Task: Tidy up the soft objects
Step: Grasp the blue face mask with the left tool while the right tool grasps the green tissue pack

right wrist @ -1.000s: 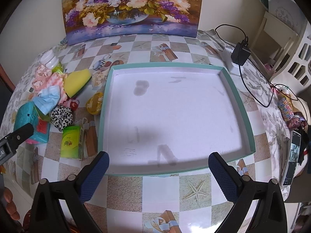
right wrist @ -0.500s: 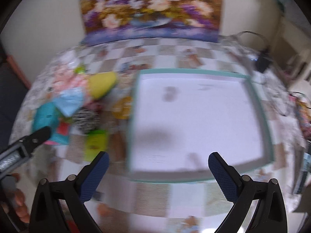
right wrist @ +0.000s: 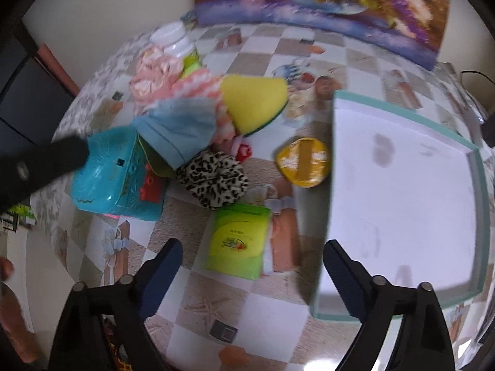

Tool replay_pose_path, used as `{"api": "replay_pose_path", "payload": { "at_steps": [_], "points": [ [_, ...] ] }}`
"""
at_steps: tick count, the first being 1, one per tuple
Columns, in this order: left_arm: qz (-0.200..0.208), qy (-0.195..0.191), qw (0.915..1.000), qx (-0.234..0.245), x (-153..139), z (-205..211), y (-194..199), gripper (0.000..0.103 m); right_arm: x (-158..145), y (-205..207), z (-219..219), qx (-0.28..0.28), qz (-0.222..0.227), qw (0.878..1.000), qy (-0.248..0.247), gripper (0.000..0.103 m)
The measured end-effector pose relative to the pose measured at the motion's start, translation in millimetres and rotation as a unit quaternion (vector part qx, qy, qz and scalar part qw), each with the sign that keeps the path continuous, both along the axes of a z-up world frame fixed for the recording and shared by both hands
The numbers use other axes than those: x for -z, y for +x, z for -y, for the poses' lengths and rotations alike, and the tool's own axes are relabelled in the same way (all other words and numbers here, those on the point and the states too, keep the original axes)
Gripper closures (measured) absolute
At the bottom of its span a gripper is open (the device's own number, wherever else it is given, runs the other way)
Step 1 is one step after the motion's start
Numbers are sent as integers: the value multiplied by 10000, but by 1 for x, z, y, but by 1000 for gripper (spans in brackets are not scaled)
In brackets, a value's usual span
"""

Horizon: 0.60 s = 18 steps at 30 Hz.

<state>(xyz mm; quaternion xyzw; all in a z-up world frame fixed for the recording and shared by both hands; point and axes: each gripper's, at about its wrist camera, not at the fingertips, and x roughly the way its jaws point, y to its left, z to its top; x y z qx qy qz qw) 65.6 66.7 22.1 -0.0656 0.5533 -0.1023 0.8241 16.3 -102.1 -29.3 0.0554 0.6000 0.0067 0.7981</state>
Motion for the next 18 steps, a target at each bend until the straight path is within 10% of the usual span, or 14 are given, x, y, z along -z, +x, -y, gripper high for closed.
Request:
{"api": "replay_pose_path", "payload": {
  "at_steps": [18],
  "points": [
    [-464, 1236, 9843, 1172, 29, 59, 53, 3, 44, 24, 17, 271, -532, 9972, 455, 50]
  ]
}}
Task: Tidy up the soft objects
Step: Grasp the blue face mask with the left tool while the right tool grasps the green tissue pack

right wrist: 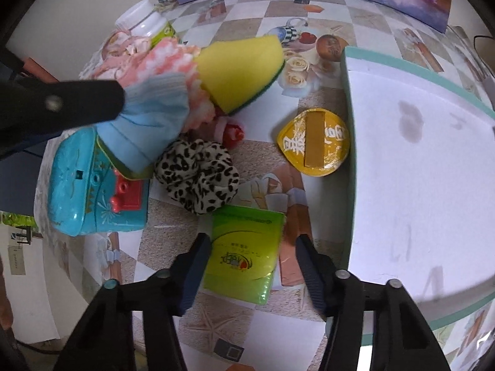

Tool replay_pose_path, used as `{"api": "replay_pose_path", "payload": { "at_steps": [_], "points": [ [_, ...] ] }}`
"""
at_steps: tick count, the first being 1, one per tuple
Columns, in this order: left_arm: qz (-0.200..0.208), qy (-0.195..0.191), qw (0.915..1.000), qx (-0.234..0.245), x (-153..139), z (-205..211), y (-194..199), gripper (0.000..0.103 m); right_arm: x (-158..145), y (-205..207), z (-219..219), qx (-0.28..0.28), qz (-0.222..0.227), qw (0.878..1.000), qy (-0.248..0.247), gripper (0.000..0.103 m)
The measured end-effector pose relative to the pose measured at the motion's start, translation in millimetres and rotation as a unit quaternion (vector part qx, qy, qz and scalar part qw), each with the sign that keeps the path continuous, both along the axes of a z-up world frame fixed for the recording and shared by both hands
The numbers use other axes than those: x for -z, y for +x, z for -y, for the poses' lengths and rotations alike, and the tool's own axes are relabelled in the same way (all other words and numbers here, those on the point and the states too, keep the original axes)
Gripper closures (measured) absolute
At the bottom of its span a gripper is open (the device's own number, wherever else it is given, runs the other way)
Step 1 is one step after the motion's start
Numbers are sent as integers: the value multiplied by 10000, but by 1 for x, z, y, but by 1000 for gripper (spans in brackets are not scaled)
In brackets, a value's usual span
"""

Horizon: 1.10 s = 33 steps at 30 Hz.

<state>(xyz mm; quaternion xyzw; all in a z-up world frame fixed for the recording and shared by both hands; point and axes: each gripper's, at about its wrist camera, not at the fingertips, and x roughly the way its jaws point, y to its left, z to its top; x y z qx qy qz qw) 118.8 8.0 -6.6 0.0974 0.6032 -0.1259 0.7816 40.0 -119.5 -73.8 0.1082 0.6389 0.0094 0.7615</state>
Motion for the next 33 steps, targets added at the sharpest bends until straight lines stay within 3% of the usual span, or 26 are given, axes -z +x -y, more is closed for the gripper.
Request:
{"api": "replay_pose_path", "payload": {
  "at_steps": [6, 9, 16, 19, 25, 26, 27, 30, 33],
  "points": [
    [-129, 367, 9983, 439, 12, 23, 1, 3, -3, -1, 9, 9, 68, 10000, 13, 55],
    [-160, 689, 9956, 621, 21, 36, 2, 3, -13, -5, 24, 82, 158, 9998, 135, 69],
    [-342, 1065, 9911, 727, 41, 53, 7, 11, -23, -5, 39, 70, 200, 9992, 337, 70],
    [-314, 1128, 9911, 640, 44, 53, 11, 23, -17, -5, 40, 107, 166, 9992, 334, 70],
    [-340, 906, 9938, 546, 43, 51, 13, 47, -14, -11, 48, 236, 221, 9988, 379, 69],
    [-365, 842, 9943, 537, 44, 51, 14, 55, -15, -10, 50, 248, 236, 9986, 391, 69],
    [-381, 768, 9949, 534, 42, 50, 14, 63, -16, -11, 51, 254, 245, 9986, 394, 67],
    [-417, 610, 9960, 493, 44, 47, 16, 72, -17, -13, 53, 243, 217, 9989, 342, 43],
    [-390, 433, 9975, 402, 41, 40, 18, 78, -14, -11, 50, 225, 170, 9991, 315, 43]
  ]
}}
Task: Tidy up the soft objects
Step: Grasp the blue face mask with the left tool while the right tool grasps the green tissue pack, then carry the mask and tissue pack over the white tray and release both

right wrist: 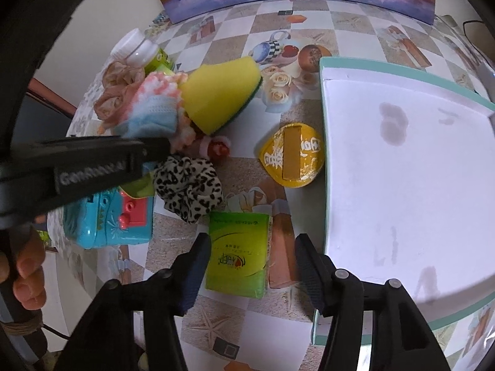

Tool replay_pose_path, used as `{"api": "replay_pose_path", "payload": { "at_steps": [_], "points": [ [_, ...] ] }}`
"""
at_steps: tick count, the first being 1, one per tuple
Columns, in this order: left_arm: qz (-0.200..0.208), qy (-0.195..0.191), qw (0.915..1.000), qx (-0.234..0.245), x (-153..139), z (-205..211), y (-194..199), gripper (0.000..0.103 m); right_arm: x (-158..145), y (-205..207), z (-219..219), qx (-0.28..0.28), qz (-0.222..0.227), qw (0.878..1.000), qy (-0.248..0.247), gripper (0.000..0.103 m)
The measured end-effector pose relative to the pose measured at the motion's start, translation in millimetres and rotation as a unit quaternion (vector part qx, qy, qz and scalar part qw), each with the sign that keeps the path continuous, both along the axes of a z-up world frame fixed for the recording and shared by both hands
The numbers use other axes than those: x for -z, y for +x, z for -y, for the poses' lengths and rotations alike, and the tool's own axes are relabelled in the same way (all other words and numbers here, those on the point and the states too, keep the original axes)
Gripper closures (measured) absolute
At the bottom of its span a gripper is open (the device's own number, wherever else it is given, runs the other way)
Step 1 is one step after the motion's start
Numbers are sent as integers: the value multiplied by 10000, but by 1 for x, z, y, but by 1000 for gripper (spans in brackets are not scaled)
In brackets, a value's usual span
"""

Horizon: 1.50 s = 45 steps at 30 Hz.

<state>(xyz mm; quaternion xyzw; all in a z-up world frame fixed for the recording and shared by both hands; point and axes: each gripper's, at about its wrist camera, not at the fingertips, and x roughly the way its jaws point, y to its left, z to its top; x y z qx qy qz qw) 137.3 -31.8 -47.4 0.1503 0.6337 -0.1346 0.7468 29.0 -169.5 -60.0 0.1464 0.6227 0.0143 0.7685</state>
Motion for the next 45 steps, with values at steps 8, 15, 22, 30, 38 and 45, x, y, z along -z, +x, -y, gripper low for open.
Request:
{"api": "replay_pose_path", "payload": {
  "at_steps": [8, 15, 22, 30, 38, 45],
  "points": [
    [231, -565, 9970, -474, -23, -33, -5, 82, 18, 4, -26, -171, -173, 9995, -203, 41],
    [509, -876, 9896, -1023, -42, -59, -12, 82, 23, 6, -52, -318, -203, 9988, -314, 41],
    [746, -1015, 9825, -1374, -47, -68, -13, 82, 26, 5, -82, -553, -215, 9972, -455, 40],
    [979, -1277, 9702, -1813, -60, -81, -23, 82, 27, 0, -88, -569, -188, 9969, -511, 53],
    [1359, -1375, 9606, -1997, -79, -84, -31, 83, 7, 2, -68, -438, 28, 9987, -263, 53],
    [1818, -1428, 9527, -1974, -107, -77, -41, 83, -35, -1, -54, -199, 464, 9984, -237, 53]
  ]
}}
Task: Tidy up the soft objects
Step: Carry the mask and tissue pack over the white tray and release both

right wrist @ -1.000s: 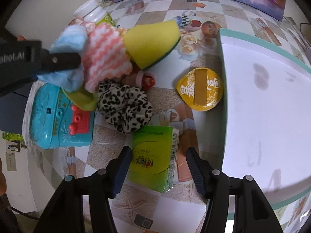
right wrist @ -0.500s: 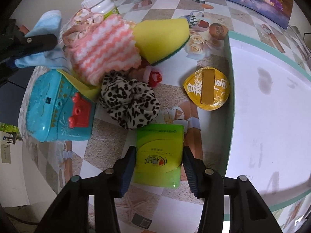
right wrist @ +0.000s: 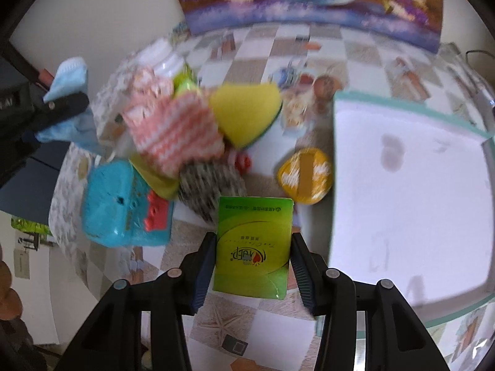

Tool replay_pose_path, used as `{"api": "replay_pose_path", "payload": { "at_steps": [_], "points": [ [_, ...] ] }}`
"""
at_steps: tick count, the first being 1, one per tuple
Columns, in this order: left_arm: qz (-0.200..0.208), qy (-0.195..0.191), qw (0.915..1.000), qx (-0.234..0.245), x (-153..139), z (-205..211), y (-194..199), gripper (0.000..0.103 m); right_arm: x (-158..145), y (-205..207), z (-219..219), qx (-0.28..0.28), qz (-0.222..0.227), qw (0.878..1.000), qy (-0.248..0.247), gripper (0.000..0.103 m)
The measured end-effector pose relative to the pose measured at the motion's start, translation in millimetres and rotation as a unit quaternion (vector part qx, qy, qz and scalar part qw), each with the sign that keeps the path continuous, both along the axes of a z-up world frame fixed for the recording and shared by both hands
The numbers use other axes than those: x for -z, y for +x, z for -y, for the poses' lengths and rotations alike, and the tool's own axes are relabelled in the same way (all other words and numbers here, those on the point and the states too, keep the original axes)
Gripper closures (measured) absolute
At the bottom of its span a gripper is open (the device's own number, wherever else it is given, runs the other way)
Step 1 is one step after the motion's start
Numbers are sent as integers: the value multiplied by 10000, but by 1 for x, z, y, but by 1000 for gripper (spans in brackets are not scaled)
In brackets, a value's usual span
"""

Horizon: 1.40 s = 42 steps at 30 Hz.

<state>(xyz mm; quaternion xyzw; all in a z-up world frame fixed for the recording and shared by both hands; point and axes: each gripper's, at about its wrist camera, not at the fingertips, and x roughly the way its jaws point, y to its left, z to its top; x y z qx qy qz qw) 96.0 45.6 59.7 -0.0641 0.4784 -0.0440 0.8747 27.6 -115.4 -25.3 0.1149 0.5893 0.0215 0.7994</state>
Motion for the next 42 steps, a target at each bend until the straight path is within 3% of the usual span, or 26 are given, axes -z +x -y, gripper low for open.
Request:
{"api": "replay_pose_path", "payload": {
  "at_steps": [7, 11, 18, 31, 42],
  "points": [
    [557, -9, 9982, 232, -36, 26, -19, 83, -37, -6, 37, 421, 592, 9973, -141, 53],
    [631, 40, 9963, 576, -42, 55, -25, 83, -54, -15, 69, 677, 725, 9945, -336, 53],
    [319, 218, 9923, 1177, -13, 116, -36, 83, -47, -25, 120, 1286, 500, 9889, -546, 53],
    [69, 412, 9769, 2096, 24, 200, -70, 83, -42, -63, 220, 2629, 289, 9602, -901, 52],
    [-242, 714, 9552, 2861, 61, 257, -100, 82, -34, -85, 258, 3128, 134, 9454, -903, 51]
  ]
}}
